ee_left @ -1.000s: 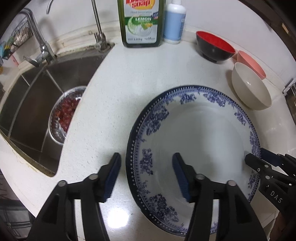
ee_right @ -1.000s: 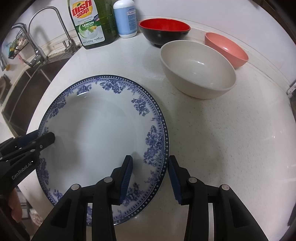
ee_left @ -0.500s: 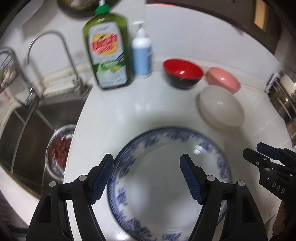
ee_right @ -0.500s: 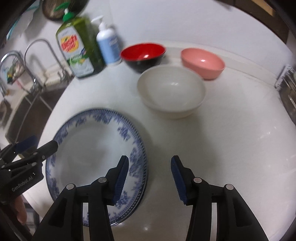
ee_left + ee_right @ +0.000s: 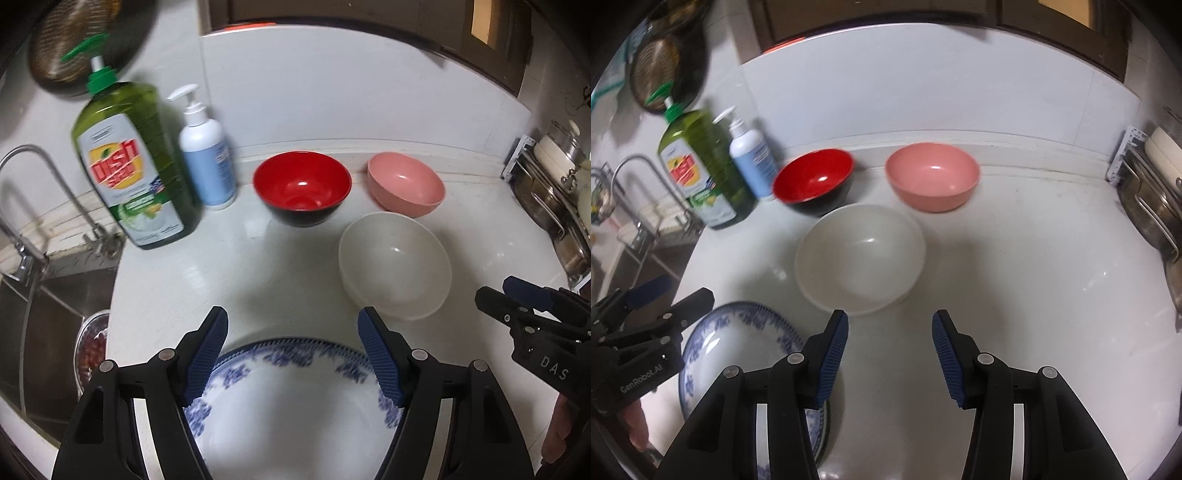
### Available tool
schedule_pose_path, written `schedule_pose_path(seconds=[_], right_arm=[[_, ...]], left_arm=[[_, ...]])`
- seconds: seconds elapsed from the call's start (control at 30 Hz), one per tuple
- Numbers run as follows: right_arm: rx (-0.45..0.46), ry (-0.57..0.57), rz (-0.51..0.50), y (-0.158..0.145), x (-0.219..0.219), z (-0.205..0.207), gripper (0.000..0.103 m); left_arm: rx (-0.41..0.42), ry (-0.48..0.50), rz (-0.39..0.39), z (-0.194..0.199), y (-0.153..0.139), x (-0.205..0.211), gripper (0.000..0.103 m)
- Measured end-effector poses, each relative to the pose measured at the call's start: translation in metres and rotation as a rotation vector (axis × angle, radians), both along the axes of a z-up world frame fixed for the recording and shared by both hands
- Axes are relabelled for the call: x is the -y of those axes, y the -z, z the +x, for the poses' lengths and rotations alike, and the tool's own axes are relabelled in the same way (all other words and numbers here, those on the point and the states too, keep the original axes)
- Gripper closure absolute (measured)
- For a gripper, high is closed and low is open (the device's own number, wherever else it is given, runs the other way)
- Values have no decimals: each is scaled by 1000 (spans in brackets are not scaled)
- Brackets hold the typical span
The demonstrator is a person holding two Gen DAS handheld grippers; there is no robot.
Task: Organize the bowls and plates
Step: 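Move both grippers to the rim of the cream bowl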
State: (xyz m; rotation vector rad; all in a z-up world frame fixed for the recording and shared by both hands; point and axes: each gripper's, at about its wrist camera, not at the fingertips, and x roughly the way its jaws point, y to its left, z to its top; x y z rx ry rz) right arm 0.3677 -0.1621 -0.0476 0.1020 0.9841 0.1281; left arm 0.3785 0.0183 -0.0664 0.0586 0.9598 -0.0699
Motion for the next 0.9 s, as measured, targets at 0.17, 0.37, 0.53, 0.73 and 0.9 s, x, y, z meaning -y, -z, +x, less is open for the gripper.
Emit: schedule_pose_path(seconds=[0.17,0.37,0.53,0.73,0.9], right_arm=[[-25,21,27,8,11,18,54],[-56,39,30,21,15,37,54],[-83,54,28,33,18,54,55],[-117,60,39,47,18,74,56],[-157,65,48,58,20,84,63]], left_arm=[[-28,28,-11,24,8,13,31],[-71,45,13,51,27,23,35],[-114,69,15,70,41,32,41],[-173,90,-3,91,59,39,50],[-211,93,-21,101,71,40,61]])
